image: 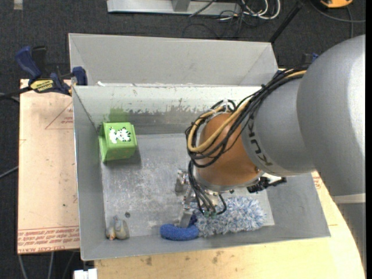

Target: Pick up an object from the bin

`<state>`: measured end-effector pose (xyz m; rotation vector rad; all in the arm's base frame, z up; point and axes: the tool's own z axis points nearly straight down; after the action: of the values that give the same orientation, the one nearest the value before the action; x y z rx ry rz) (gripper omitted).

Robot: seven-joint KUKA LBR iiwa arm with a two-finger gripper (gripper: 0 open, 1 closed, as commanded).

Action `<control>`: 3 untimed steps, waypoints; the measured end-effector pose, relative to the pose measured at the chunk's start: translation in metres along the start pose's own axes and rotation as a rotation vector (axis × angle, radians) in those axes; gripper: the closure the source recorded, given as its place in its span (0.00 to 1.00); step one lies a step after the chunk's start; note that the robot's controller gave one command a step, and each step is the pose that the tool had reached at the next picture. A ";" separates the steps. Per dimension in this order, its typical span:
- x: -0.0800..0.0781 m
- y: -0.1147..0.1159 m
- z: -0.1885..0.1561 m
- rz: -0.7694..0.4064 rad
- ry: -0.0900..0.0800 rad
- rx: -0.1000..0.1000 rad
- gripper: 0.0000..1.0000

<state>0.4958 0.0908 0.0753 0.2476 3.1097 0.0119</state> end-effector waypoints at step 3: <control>-0.002 -0.032 -0.001 -0.043 -0.004 -0.002 0.00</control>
Offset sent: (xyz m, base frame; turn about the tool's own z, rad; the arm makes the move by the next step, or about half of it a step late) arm -0.0175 -0.0428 -0.0053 0.0759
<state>0.4928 0.0591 0.0764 0.1806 3.1097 0.0133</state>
